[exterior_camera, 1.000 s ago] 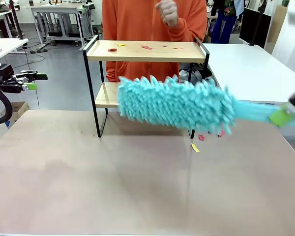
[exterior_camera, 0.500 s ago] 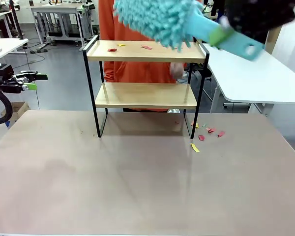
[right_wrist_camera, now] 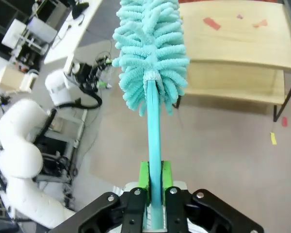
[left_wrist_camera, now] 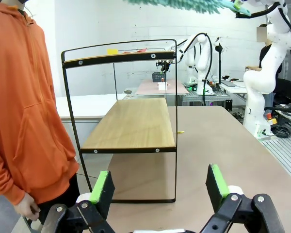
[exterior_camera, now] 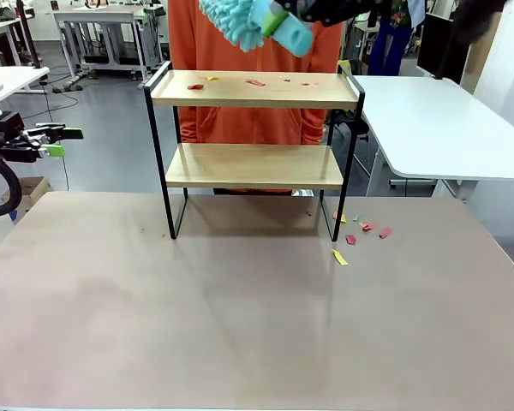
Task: Clean the shelf.
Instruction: Clean the specific section of the Shelf indicated by the human with the Duster.
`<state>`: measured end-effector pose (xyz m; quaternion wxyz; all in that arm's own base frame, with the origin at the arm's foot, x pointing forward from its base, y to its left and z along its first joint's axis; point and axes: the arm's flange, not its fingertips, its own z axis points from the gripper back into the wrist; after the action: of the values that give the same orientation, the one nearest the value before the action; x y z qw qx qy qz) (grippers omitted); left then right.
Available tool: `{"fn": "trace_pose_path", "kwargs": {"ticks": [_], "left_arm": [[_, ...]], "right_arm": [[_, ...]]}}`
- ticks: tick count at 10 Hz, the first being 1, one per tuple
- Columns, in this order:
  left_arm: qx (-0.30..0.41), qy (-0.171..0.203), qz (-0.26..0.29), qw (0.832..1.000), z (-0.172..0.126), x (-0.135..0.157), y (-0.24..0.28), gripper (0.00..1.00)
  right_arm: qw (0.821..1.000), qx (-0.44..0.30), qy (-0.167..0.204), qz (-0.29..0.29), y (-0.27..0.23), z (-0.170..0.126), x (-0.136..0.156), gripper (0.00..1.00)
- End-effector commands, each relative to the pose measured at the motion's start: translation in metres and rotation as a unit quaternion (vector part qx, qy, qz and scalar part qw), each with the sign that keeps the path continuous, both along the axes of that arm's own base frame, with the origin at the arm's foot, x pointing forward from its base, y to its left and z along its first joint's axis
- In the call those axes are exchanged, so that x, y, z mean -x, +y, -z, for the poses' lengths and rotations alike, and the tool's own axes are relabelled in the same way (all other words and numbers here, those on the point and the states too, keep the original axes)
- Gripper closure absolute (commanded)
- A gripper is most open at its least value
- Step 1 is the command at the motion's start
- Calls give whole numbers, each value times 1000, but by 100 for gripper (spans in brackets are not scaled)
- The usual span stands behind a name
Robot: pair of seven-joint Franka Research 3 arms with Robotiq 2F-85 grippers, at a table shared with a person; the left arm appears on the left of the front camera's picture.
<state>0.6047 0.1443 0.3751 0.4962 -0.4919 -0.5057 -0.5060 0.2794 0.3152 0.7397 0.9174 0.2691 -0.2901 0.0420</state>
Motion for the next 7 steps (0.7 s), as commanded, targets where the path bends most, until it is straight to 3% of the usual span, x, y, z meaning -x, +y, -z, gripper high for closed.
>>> {"fn": "trace_pose_path", "kwargs": {"ticks": [1, 7], "left_arm": [[-2, -8, -1, 1000, -3, 1, -1, 0], [-2, -8, -1, 1000, -3, 1, -1, 0]], "right_arm": [[1000, 19, -2, -15, -3, 2, 19, 87], [999, 22, -3, -30, 5, 0, 18, 87]]}}
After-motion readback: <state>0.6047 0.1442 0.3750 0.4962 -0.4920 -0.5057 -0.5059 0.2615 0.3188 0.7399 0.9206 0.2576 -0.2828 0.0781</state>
